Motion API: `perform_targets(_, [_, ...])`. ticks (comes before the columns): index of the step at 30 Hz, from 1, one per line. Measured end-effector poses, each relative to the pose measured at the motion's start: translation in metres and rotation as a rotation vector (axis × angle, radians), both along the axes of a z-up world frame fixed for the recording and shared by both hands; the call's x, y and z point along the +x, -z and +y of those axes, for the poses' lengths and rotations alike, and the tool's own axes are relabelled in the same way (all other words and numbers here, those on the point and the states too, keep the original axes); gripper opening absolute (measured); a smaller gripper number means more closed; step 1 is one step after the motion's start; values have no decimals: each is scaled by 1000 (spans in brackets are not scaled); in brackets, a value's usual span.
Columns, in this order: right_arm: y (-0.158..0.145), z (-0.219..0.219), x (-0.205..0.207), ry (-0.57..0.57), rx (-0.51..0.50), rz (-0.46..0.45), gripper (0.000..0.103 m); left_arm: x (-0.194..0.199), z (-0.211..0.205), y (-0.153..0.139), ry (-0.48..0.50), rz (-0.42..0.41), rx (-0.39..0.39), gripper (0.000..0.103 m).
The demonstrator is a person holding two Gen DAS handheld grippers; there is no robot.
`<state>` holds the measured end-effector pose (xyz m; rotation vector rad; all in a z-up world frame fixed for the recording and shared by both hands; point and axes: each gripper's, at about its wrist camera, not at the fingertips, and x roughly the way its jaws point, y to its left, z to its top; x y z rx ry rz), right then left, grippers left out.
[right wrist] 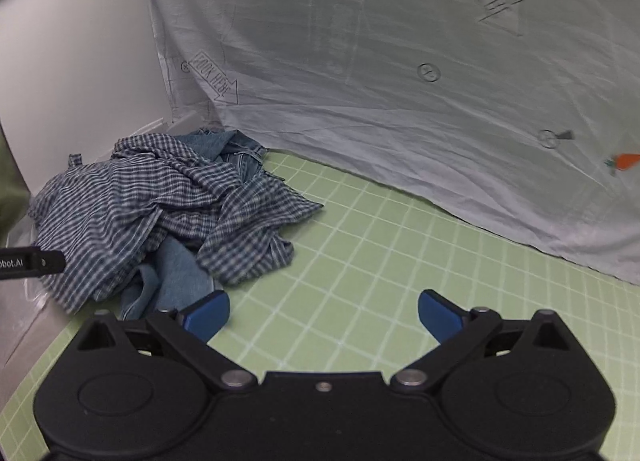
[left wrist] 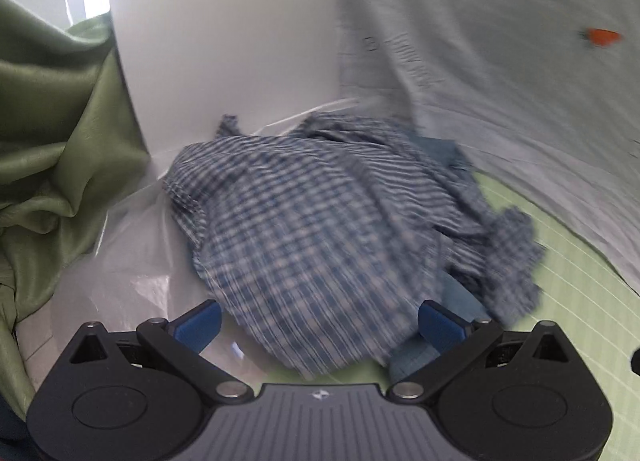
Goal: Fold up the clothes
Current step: 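Grasp the plaid shirt with the left gripper while the right gripper grasps it too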
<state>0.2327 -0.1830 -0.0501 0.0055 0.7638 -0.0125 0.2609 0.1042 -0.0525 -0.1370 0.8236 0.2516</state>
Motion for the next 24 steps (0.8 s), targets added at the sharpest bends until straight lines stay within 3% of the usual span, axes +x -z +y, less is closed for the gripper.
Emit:
perform_targets(8, [40,22,103,-79,48,71,87,67,53,24,-141,26,-45,100])
perform_targets(14, [72,40,144,-139,113,131,80,86,66,39,-165,39,-138,81])
perform_targets(18, [84,45,150,-170,171,165,73,83,62,39,-158,8,-143,58])
perform_targets(19, [86,45,150,-177,188,175,62,82,60,38,-159,7,-131,50])
perform_targets(20, [88,45,150,-185,204,184,44,82,60,37,-161,9,-114,44])
perform_targets(21, [89,44,148,-192,213,186,32,81,59,35,-164,11,-96,28])
perform_targets(22, [87,42,143,-190,201,170,11,80,58,34,-167,13,-79,17])
perform_targets(23, [85,41,139,-188,188,154,4,78,58,31,-160,6,-80,14])
perform_targets(24, [82,39,134,-184,175,138,3,75,59,28,-152,-2,-81,6])
